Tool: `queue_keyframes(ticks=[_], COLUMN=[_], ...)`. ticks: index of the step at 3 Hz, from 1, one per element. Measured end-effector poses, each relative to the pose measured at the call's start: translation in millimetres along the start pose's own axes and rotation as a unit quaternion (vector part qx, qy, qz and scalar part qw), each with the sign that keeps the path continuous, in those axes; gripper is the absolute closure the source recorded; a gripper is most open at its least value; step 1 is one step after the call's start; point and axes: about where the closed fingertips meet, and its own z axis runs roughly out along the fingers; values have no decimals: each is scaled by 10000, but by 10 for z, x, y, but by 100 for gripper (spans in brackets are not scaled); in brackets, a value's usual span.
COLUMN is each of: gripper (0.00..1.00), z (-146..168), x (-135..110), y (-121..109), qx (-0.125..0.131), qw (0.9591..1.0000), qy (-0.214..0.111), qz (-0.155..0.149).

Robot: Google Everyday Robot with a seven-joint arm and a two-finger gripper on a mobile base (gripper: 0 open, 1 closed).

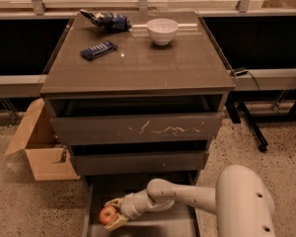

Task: Pick apple from bottom drawer and place on counter

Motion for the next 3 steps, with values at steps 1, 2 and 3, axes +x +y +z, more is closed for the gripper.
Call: queue_keyframes(ticks=[1, 2, 3], gripper=[100, 100, 100], z=[-499, -608, -607], x=[-715, -945, -944], y=[142, 450, 452], qx=[159, -70, -72], qw=[9994, 9987, 9987], qy=[-51, 33, 33], qz=[-289, -498, -498])
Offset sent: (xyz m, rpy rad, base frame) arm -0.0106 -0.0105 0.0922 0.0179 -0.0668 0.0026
